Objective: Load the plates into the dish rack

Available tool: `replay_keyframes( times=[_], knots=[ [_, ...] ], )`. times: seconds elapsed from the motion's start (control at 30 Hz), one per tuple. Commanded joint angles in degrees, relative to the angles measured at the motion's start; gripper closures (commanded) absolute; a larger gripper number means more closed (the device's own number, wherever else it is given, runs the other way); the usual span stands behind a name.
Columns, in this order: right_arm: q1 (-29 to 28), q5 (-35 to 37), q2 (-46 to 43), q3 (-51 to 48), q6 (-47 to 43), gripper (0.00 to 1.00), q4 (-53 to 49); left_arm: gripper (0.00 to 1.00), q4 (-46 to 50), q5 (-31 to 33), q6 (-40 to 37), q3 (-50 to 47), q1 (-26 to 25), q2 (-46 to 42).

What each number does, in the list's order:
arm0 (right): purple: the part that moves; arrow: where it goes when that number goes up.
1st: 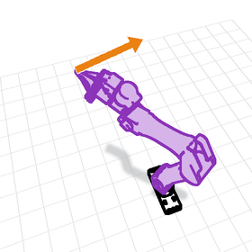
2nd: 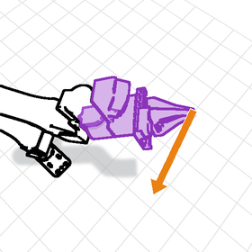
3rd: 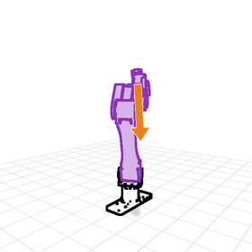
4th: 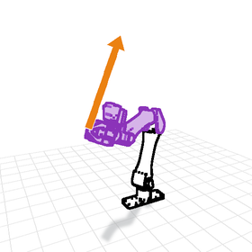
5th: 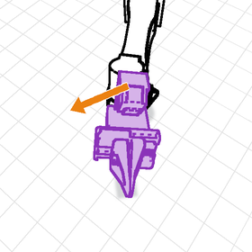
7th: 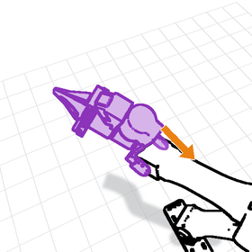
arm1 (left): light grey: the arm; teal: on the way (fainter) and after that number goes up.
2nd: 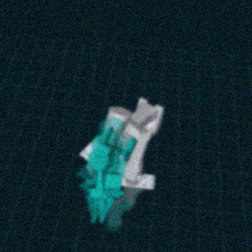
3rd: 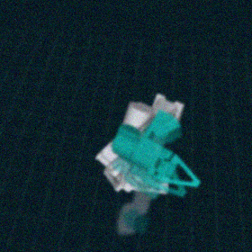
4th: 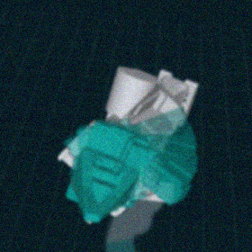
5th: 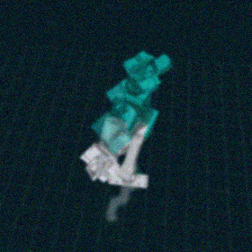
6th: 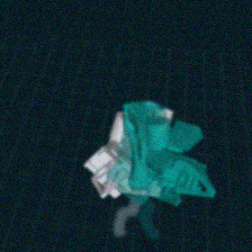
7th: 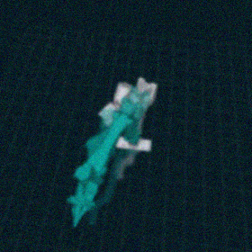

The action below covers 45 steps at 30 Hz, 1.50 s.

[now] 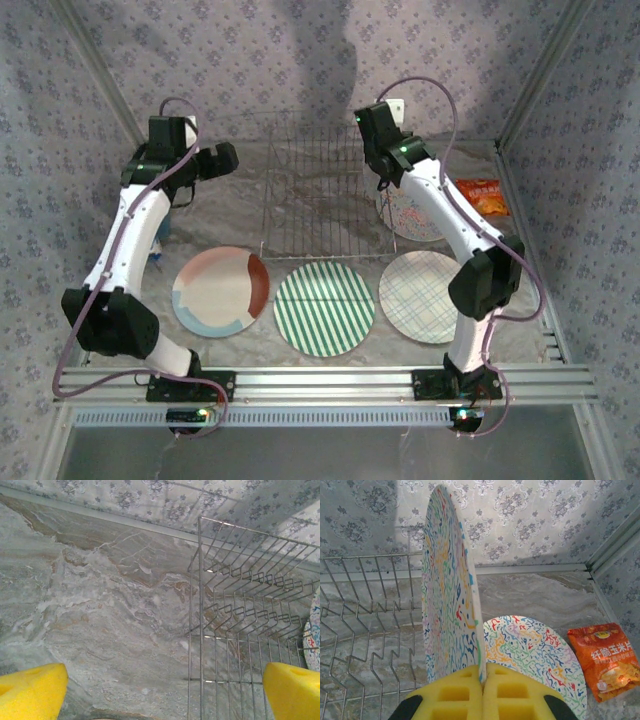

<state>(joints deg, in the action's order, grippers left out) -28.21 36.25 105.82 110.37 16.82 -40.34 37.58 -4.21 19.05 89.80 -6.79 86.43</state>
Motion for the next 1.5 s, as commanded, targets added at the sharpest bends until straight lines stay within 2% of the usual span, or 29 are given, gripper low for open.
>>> replay_keyframes(
  times=[0.0,0.5,1.47],
  knots=[
    [0.81,2.13,0.69,4.21,-1.56,1.0,1.66,0.01,0.18,0.85,-0.77,1.82,-0.06,0.07],
    [1.76,-1.28,11.72,15.68,-1.83,1.0,-1.55,0.01,0.0,0.76,0.73,-0.66,-0.02,-2.03],
    [1.09,-5.66,13.67,11.93,1.76,1.0,-3.42,0.01,-0.38,-1.24,2.66,-2.06,-0.05,-2.1]
  ],
)
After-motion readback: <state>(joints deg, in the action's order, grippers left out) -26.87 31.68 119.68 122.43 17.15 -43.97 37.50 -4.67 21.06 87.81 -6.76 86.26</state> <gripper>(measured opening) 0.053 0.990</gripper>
